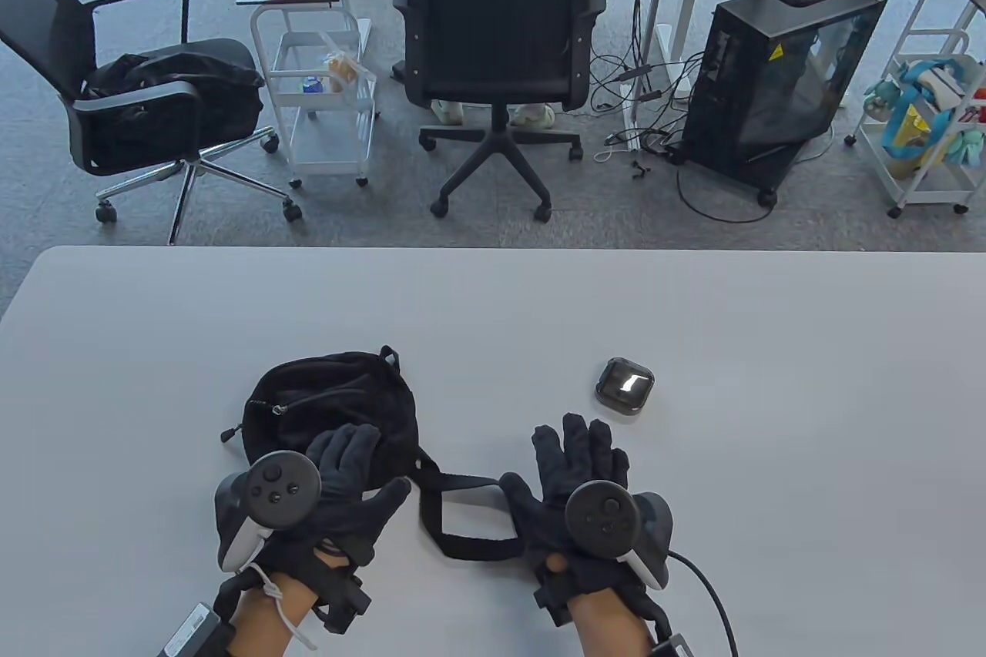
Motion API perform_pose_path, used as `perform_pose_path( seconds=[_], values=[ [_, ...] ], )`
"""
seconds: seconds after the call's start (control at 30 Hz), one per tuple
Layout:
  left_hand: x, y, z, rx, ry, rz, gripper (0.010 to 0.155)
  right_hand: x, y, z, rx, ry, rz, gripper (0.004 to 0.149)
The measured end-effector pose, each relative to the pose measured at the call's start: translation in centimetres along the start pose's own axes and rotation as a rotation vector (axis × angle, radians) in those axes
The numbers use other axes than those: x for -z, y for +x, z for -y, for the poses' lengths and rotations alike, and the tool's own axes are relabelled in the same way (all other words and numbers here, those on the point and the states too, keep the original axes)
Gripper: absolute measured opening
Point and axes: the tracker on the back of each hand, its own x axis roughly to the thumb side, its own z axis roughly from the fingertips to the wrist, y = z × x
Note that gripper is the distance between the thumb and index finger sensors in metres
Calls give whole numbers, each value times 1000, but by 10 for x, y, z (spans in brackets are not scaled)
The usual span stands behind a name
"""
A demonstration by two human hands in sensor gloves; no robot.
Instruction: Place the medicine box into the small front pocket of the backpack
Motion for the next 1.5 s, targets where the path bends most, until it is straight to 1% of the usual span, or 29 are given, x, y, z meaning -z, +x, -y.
perform_pose_path(
  seconds=[0.1, 0.23, 0.3, 0.33, 0.37, 0.4, 0.57, 0.67, 0.7, 0.77, 0.87, 0.93, 0.97, 1.0, 1.07, 1.1, 1.17, 1.23, 1.27, 1.33, 1.37, 1.4, 1.43, 1.47, 1.5],
  values=[
    [3, -11, -12, 11, 60, -44, 83, 0, -2, -1, 9, 10, -14, 79],
    [5, -39, -33, -2, 175, -160, 78, 1, -4, -2, 22, 16, -25, 78],
    [5, -51, -41, 72, 232, -235, 79, 1, -3, -2, 26, 18, -24, 78],
    [4, -59, -44, 132, 225, -282, 79, 1, -3, -3, 26, 20, -22, 78],
    [4, -65, -47, 159, 222, -323, 79, 1, -2, -4, 28, 26, -22, 78],
    [4, -76, -50, 164, 242, -380, 79, 2, -1, -5, 34, 35, -22, 78],
    [2, -107, -54, 107, 264, -519, 77, 2, 0, -6, 35, 40, -16, 78],
    [2, -122, -55, 44, 274, -578, 67, 2, 0, -5, 41, 37, -16, 78],
    [2, -127, -55, 32, 274, -594, 66, 1, 0, -4, 43, 36, -16, 78],
    [2, -133, -53, 19, 269, -609, 68, 1, 0, -4, 47, 34, -16, 78],
    [2, -143, -46, -20, 240, -646, 82, 1, -1, -6, 48, 46, -22, 78],
    [4, -149, -42, -46, 224, -660, 88, 2, -1, -7, 48, 51, -25, 78],
    [5, -154, -39, -74, 213, -670, 88, 2, -2, -9, 48, 58, -28, 78],
    [7, -157, -37, -108, 201, -679, 82, 2, -2, -9, 52, 62, -30, 78],
    [10, -159, -35, -187, 196, -655, 56, 2, -2, -9, 57, 65, -30, 78],
    [11, -158, -35, -239, 208, -649, 50, 1, -2, -9, 58, 64, -31, 78],
    [10, -154, -37, -381, 300, -633, 46, 2, -2, -9, 59, 61, -31, 78],
    [9, -151, -39, -511, 337, -630, 45, 2, -2, -8, 67, 60, -34, 78],
    [8, -151, -39, -578, 332, -632, 44, 2, -2, -8, 70, 60, -34, 78],
    [5, -152, -34, -800, 318, -651, 46, 3, -2, -9, 74, 62, -34, 78],
    [4, -152, -31, -860, 346, -648, 48, 2, -2, -9, 80, 66, -35, 78],
    [3, -152, -30, -881, 365, -649, 53, 2, -2, -9, 84, 69, -35, 78],
    [4, -153, -28, -881, 358, -656, 60, 2, -2, -10, 89, 73, -35, 78],
    [4, -152, -27, -878, 321, -658, 69, 2, -1, -10, 95, 76, -36, 78],
    [5, -151, -25, -894, 274, -661, 82, 2, -1, -10, 100, 77, -36, 78]
  ],
)
